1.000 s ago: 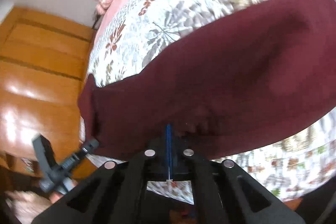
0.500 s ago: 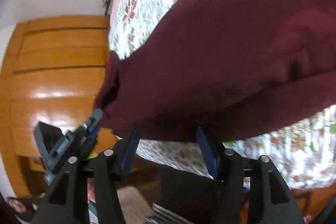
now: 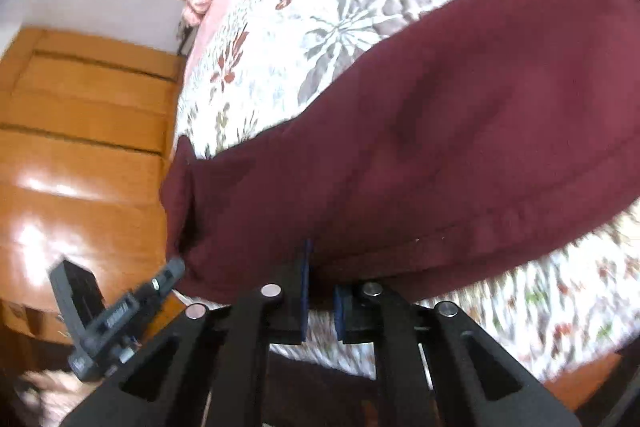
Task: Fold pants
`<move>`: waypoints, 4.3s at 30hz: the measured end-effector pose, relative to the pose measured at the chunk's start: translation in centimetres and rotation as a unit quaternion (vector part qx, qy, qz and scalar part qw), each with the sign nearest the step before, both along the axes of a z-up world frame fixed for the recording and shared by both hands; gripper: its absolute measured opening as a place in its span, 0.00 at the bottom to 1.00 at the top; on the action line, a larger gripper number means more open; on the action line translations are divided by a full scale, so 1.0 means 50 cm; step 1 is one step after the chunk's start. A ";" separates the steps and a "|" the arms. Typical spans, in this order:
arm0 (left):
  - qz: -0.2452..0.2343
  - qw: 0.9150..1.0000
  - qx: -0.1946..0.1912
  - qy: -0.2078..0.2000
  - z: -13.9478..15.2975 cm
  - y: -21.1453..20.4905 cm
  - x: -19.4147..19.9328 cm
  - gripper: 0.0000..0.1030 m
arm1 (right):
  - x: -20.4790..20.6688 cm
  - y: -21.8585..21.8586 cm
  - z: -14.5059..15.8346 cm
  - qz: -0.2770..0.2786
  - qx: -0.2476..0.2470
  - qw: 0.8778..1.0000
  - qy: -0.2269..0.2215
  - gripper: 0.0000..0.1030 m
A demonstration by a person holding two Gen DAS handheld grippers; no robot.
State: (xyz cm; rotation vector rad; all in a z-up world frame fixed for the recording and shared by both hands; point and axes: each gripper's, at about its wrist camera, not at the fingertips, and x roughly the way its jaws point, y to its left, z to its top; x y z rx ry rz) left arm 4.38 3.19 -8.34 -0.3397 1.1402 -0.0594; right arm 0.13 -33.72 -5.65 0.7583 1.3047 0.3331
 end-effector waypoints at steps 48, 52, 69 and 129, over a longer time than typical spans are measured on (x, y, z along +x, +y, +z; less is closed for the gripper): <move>0.122 0.966 0.193 0.124 0.019 0.205 0.286 0.08 | 0.046 0.046 -0.007 0.112 -0.136 0.984 -0.033 0.48; 0.172 0.973 0.153 0.028 0.063 0.262 0.141 0.08 | 0.045 0.049 -0.008 0.115 -0.146 0.982 -0.036 0.48; 0.219 0.969 0.109 -0.027 0.019 0.332 0.023 0.84 | 0.037 0.091 -0.013 0.137 -0.204 0.968 -0.050 0.56; 0.022 0.988 0.144 -0.042 0.023 0.368 0.221 0.00 | 0.364 0.745 -0.018 0.315 0.059 0.945 -0.071 0.16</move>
